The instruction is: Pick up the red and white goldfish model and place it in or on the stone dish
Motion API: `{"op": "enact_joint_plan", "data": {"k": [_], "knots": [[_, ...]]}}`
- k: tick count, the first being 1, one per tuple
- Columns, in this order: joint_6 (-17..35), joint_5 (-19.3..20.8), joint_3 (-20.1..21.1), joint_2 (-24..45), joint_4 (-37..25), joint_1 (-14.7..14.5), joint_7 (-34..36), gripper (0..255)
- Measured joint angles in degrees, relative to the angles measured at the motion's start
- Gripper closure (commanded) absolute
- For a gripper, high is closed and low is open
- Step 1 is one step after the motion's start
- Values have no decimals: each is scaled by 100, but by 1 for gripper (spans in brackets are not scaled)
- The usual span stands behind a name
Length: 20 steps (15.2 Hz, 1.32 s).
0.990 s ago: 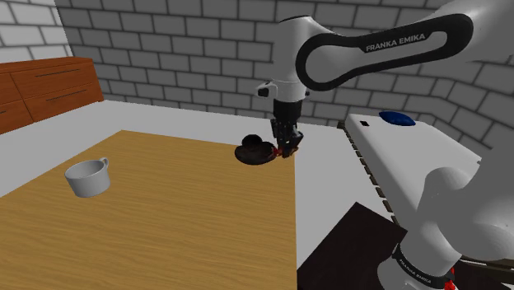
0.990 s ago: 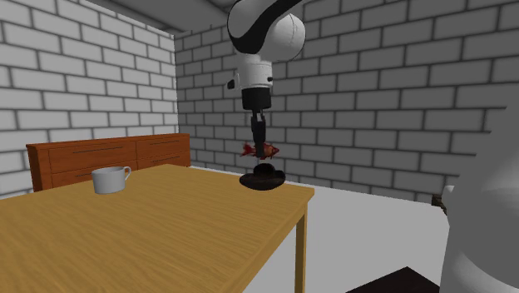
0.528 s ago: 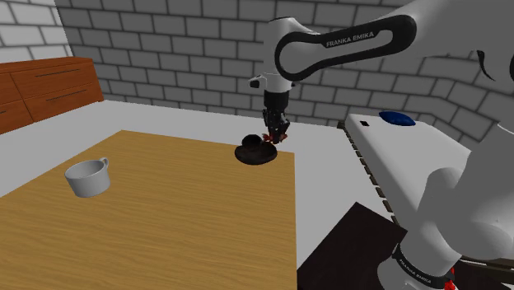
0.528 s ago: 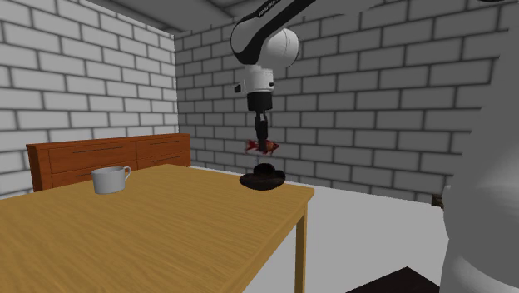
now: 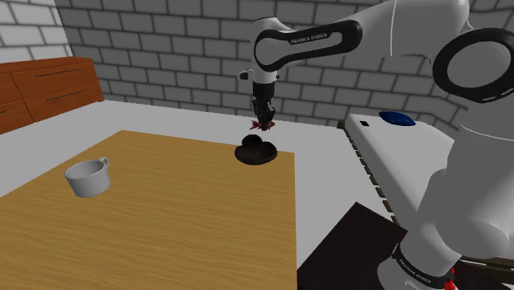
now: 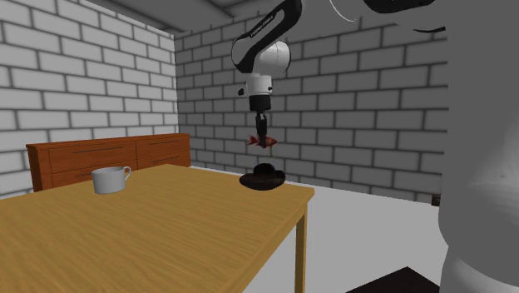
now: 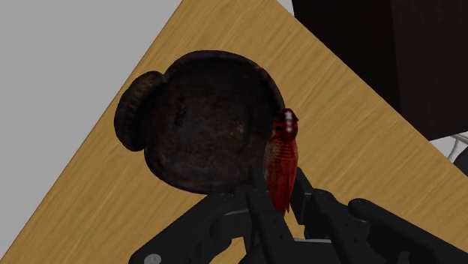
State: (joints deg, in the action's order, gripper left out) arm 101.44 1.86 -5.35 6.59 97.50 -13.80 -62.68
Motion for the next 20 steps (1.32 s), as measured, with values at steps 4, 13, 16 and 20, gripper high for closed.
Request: {"op": "enact_joint_plan", "data": {"k": [4, 13, 16, 20], "knots": [[-87, -68, -107, 622, -715, 166, -278, 255], [553, -76, -104, 734, -186, 171, -272, 255], [737, -78, -104, 762, -30, 172, -269, 255], [783, -81, -104, 787, -11, 175, -273, 255]]}}
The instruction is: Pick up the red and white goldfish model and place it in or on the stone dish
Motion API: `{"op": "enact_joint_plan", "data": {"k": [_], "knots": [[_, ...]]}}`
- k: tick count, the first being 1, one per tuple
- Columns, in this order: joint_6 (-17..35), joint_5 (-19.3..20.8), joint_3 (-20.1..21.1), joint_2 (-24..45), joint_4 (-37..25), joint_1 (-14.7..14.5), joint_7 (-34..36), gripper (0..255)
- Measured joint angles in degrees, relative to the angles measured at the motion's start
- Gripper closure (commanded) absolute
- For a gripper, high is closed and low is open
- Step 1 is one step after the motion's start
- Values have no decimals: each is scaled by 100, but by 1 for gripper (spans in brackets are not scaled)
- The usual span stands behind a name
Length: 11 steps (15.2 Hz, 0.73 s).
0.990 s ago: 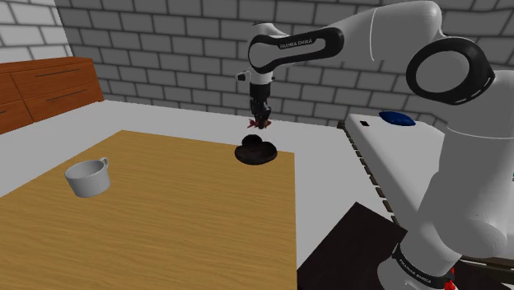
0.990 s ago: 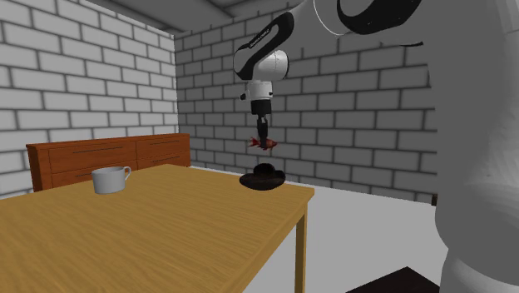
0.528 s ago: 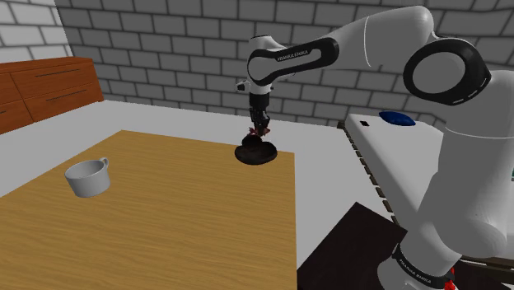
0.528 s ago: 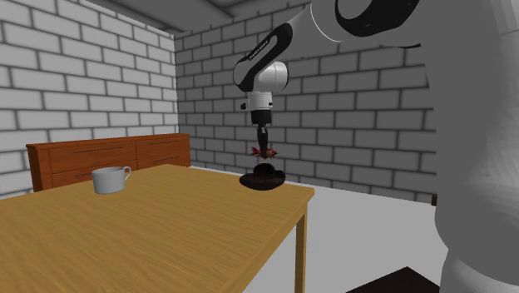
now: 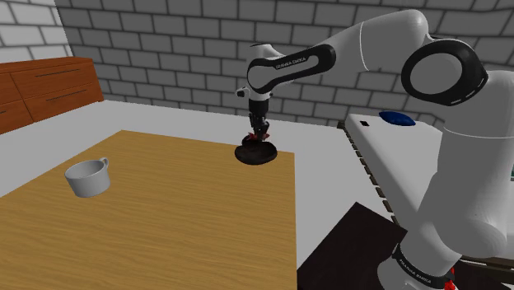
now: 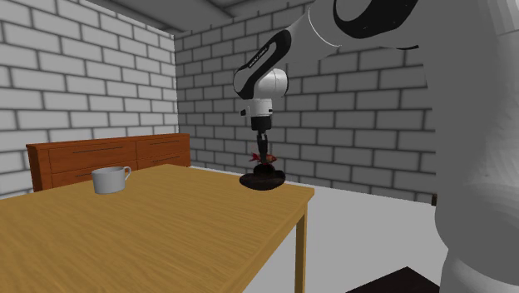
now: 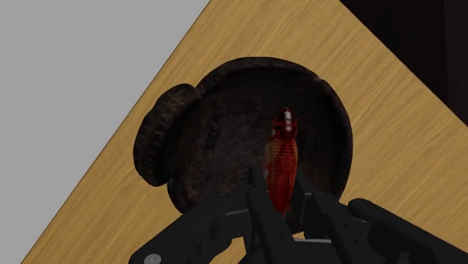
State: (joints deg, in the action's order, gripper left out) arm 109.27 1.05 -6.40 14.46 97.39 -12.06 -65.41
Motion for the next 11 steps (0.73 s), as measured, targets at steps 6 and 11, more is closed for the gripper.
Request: {"op": "enact_joint_plan", "data": {"k": [6, 11], "knots": [[4, 0, 0, 2, 1, 0, 0, 0], [-236, 1, -4, -31, -212, 5, -14, 0]]}}
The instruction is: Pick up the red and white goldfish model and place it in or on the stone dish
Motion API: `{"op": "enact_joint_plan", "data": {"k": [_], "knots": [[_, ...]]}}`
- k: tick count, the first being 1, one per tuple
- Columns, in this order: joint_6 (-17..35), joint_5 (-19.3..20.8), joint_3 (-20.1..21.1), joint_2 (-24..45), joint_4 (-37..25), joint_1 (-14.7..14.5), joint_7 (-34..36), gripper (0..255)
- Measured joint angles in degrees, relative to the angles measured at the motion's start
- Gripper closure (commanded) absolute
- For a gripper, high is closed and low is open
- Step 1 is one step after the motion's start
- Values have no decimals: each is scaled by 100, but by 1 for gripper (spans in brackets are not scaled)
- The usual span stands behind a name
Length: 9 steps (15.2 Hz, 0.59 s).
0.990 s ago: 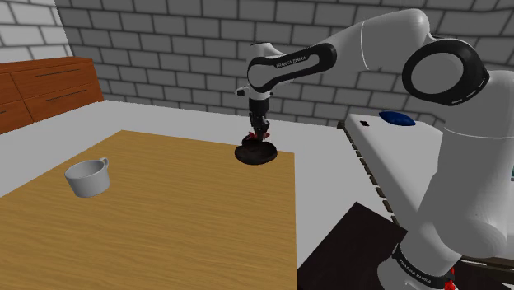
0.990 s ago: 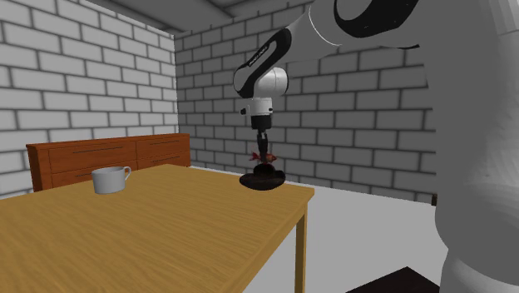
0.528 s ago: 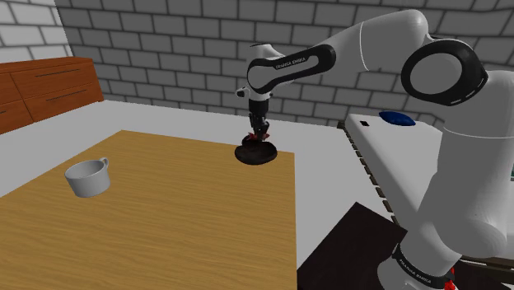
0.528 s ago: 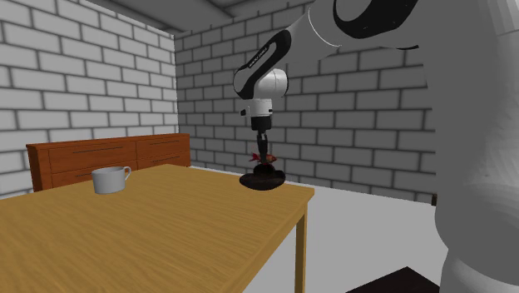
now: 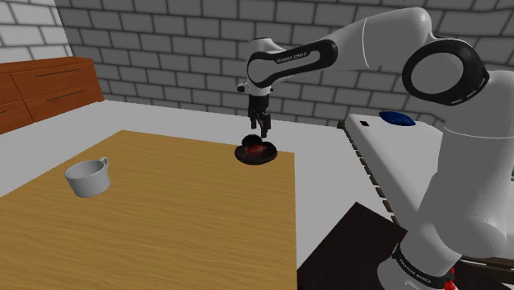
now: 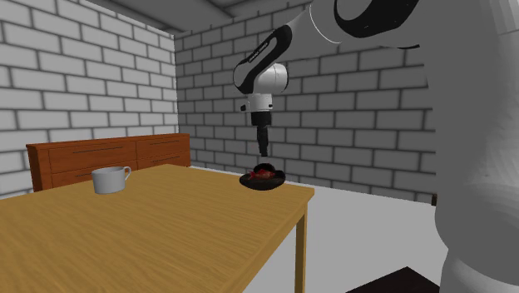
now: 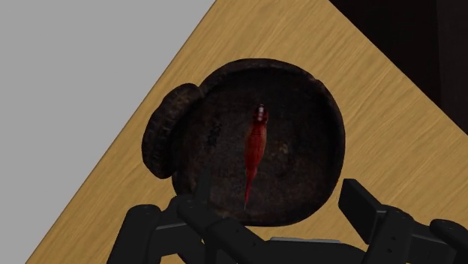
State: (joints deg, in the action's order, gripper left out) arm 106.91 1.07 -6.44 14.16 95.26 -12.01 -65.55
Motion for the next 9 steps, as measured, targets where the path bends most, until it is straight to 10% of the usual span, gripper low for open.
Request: {"op": "enact_joint_plan", "data": {"k": [9], "knots": [[-468, 2, 8, -27, -435, -15, 15, 0]]}}
